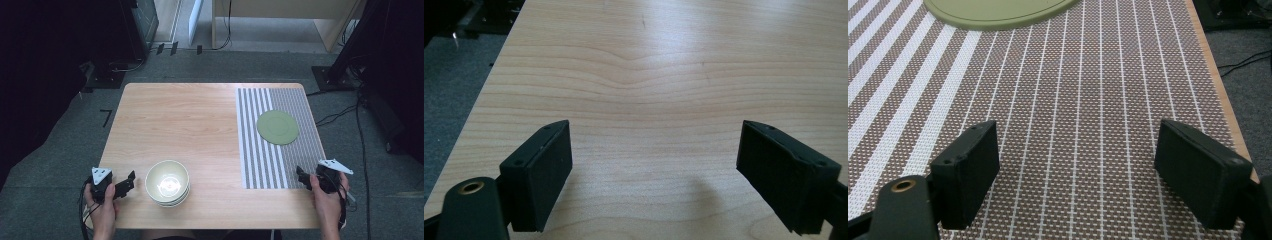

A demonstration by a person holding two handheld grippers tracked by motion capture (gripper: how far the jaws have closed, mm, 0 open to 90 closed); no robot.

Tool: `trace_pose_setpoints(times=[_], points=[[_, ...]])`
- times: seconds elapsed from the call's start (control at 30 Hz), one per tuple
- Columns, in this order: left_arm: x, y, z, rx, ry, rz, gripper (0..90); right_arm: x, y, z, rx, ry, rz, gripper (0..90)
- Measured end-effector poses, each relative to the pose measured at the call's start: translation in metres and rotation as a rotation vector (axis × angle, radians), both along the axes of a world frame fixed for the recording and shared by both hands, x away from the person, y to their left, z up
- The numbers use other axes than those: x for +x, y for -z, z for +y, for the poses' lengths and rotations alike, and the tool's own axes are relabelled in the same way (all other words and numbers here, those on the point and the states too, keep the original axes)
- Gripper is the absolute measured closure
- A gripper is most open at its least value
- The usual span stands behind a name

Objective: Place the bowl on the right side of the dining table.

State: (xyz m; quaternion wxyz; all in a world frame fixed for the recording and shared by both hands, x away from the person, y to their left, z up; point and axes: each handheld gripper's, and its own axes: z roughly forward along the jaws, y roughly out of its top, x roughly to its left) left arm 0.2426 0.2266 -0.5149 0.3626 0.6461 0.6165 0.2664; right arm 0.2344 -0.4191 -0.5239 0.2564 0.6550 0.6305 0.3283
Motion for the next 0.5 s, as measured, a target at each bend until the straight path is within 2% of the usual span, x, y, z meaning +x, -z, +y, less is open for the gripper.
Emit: trace_pose_setpoints(times=[0.17,0.27,0.3,0.37,0.4,0.43,0.47,0.5], points=[[0.001,-0.004,0.001,-0.025,0.001,-0.003,14.4,-0.002,0.0,-0.001,0.019,0.006,-0.008,16.8],[0.002,-0.006,0.0,-0.022,0.007,-0.004,14.4,-0.003,-0.001,-0.001,0.015,0.013,-0.019,16.0],[0.002,-0.008,-0.001,-0.031,0.007,-0.011,14.4,-0.003,-0.003,0.0,0.042,0.024,-0.024,16.0],[0.001,-0.012,-0.001,-0.042,0.012,-0.025,14.5,-0.002,-0.007,0.002,0.052,0.022,-0.037,16.0],[0.0,-0.015,-0.001,-0.046,0.016,-0.034,14.5,-0.002,-0.007,0.002,0.052,0.022,-0.037,16.0],[-0.001,-0.02,-0.002,-0.049,0.017,-0.051,14.5,-0.002,-0.012,0.006,0.046,0.018,-0.056,15.9],[-0.001,-0.02,-0.002,-0.049,0.017,-0.051,14.5,-0.002,-0.012,0.006,0.046,0.018,-0.056,15.9],[-0.002,-0.025,-0.002,-0.067,0.023,-0.07,14.4,-0.003,-0.018,0.01,0.044,0.015,-0.079,16.0]])
